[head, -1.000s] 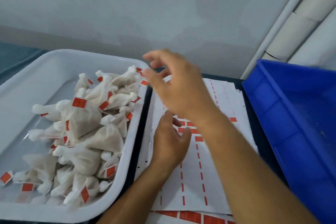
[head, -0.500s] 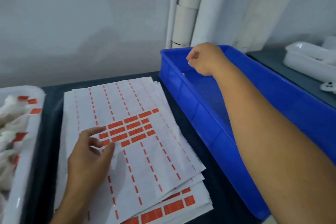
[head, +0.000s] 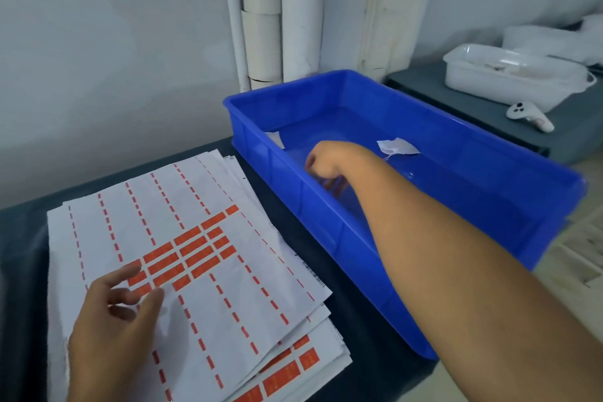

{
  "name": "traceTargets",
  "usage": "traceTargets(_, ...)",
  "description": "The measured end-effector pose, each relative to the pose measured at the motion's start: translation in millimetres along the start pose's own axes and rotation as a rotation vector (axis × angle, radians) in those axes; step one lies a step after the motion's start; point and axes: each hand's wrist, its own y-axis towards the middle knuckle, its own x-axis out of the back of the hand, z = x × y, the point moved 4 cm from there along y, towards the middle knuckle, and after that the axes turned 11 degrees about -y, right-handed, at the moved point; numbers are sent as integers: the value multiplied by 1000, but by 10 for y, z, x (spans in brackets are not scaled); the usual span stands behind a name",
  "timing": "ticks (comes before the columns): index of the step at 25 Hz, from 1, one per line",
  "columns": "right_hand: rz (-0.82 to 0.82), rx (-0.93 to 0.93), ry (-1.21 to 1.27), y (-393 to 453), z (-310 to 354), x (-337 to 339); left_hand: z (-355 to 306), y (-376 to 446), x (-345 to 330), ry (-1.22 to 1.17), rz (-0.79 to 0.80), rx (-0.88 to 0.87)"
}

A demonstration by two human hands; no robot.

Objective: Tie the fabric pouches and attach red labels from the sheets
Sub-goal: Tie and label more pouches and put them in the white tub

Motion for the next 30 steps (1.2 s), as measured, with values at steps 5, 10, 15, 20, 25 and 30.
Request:
traceTargets(5,49,-8,77,14,8,-39,14,49,-7,-6,21,-8)
traceTargets(10,75,36,135,-29,49,19,14,29,-4,-7,14,-7)
traceTargets(15,65,56,41,-77,113,34,28,14,8,-25,9,-15)
traceTargets(20,3,36,48,-73,129,207,21,-3,13,-36,7,-10)
traceTargets(25,-110,12,147,-157,103,290,20,-8,32,-46,-1,-10)
traceTargets(30,-521,61,-100,-473,372,685,-5,-43,16,-65,1,-16)
